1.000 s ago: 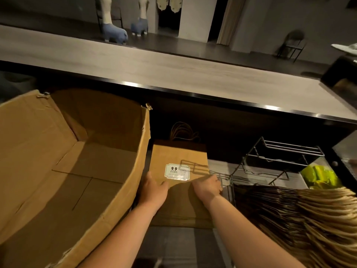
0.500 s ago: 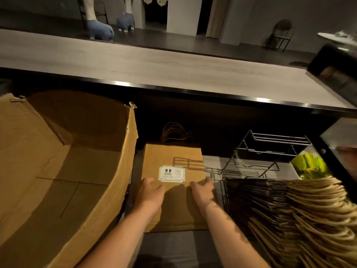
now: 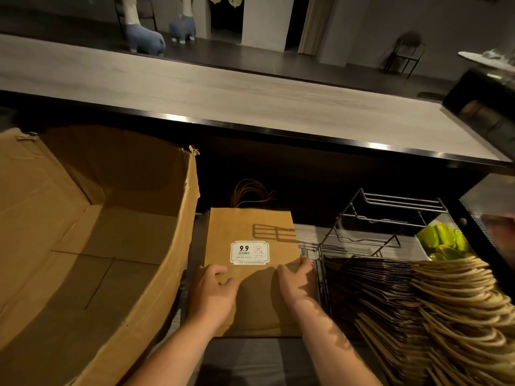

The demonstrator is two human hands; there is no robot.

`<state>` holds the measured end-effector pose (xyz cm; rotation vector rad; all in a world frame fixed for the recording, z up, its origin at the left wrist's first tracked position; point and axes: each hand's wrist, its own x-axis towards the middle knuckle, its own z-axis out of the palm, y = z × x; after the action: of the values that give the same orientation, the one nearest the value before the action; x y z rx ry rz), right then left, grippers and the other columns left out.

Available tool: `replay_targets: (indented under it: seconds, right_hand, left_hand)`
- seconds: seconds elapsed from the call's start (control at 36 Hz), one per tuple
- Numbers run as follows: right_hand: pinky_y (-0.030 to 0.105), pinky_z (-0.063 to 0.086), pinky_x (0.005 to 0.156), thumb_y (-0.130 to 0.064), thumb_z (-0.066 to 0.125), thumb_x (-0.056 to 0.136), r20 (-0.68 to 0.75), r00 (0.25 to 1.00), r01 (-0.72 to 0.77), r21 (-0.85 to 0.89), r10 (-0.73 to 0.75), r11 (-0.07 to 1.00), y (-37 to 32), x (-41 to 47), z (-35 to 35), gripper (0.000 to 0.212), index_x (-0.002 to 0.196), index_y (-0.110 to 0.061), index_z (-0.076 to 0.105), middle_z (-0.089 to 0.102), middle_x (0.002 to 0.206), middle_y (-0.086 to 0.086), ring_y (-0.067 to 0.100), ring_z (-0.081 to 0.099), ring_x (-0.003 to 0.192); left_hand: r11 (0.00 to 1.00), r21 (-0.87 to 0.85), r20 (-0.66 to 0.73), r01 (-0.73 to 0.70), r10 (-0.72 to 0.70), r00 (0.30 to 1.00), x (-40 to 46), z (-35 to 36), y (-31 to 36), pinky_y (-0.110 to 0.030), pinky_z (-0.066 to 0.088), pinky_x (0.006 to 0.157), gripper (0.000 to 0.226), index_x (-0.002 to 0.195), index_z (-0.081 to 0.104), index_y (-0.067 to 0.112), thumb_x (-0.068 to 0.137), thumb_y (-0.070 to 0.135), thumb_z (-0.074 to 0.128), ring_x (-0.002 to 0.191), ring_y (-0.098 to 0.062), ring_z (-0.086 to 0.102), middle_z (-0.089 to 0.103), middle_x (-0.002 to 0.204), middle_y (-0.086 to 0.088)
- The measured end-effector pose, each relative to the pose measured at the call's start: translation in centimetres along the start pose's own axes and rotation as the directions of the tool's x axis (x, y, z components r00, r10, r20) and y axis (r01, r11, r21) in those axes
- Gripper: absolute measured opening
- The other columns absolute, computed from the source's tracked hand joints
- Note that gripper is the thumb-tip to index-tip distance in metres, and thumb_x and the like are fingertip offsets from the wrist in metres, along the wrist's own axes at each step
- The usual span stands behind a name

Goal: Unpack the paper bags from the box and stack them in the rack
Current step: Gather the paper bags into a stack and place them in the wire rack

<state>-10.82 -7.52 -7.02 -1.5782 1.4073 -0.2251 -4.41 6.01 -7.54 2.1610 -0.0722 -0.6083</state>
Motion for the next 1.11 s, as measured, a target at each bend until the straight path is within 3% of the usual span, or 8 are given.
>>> replay_targets:
  seconds: [0.31,0.44,0.56,0.64,0.78,0.89,1.0,1.11]
  right_hand:
    - [0.029,0.042,0.081,-0.011,0.064,0.09,0.093,0.995,-0.033,0.035,0.029,0.999,0.1,0.2,-1.0,0.05,0.134,-0.011,0.04,0.056,0.102,0.007,0.024,0.054,0.093]
    - [0.025,0.039,0.077,-0.006,0.064,0.089,0.055,0.998,-0.036,0.073,0.032,0.997,-0.3,-0.1,-1.6,0.053,0.136,-0.01,0.04,0.06,0.121,0.015,0.021,0.052,0.091]
    - [0.025,0.04,0.078,-0.004,0.066,0.086,0.034,0.999,-0.037,0.128,0.033,0.991,-0.4,-0.3,-1.9,0.052,0.133,-0.009,0.043,0.061,0.118,0.015,0.019,0.051,0.089]
    - [0.024,0.04,0.076,-0.005,0.068,0.085,0.005,1.0,-0.028,0.182,0.028,0.983,-0.4,-0.6,-2.2,0.053,0.132,-0.008,0.044,0.061,0.112,0.013,0.019,0.052,0.09]
    - [0.03,0.04,0.08,-0.021,0.075,0.084,-0.058,0.998,0.016,0.286,0.0,0.958,0.3,-1.2,-2.6,0.054,0.128,-0.007,0.047,0.058,0.114,0.01,0.023,0.054,0.098]
    - [0.041,0.05,0.089,-0.03,0.073,0.085,-0.055,0.998,0.009,0.397,0.014,0.918,0.6,-2.1,-2.9,0.048,0.124,-0.015,0.049,0.062,0.115,0.009,0.025,0.059,0.103]
    - [0.05,0.051,0.093,-0.03,0.066,0.09,0.007,1.0,0.007,0.48,-0.012,0.877,0.4,-3.6,-4.3,0.036,0.121,-0.027,0.047,0.061,0.109,0.001,0.025,0.06,0.101]
    - [0.044,0.044,0.099,-0.026,0.061,0.092,-0.023,0.992,0.117,0.52,-0.124,0.846,0.6,-5.5,-5.4,0.044,0.129,-0.034,0.04,0.055,0.114,-0.005,0.016,0.053,0.103]
  left_hand:
    - [0.979,-0.129,-0.079,0.158,-0.169,0.982,0.7,-0.2,0.3,-0.038,0.05,0.077,0.049,0.128,0.043,0.024,0.084,0.021,0.063,0.101,-0.029,0.056,0.055,0.119,-0.007]
    - [0.947,-0.287,-0.131,0.141,-0.185,0.974,0.8,0.0,0.0,-0.042,0.056,0.078,0.045,0.116,0.044,0.027,0.08,0.015,0.068,0.089,-0.026,0.061,0.061,0.111,-0.004]
    - [0.896,-0.4,-0.063,0.193,-0.237,0.969,0.8,0.1,0.1,-0.032,0.048,0.069,0.053,0.135,0.044,0.017,0.086,0.013,0.065,0.091,-0.025,0.059,0.061,0.115,-0.005]
    - [0.882,-0.432,-0.014,0.186,-0.213,0.977,0.4,-0.2,0.4,-0.037,0.049,0.079,0.048,0.135,0.048,0.016,0.089,0.017,0.064,0.094,-0.023,0.058,0.061,0.112,-0.004]
    - [0.856,-0.514,-0.019,0.063,-0.084,0.996,-1.0,-1.1,2.2,-0.037,0.048,0.08,0.028,0.121,0.055,0.022,0.093,0.02,0.061,0.094,-0.018,0.058,0.063,0.109,0.001]
    - [0.871,-0.48,-0.121,-0.105,0.052,0.991,-2.6,-2.1,3.6,-0.036,0.051,0.084,0.038,0.13,0.052,0.024,0.094,0.034,0.058,0.104,-0.017,0.059,0.061,0.116,0.005]
    - [0.818,-0.493,-0.213,-0.298,0.218,0.952,-4.7,-3.3,4.8,-0.023,0.051,0.064,0.01,0.104,0.06,0.026,0.095,0.024,0.058,0.084,-0.006,0.065,0.068,0.095,0.008]
    - [0.747,-0.505,-0.261,-0.432,0.345,0.902,-6.0,-3.9,5.1,-0.019,0.054,0.06,0.013,0.096,0.059,0.026,0.094,0.014,0.058,0.085,-0.001,0.065,0.068,0.093,0.011]
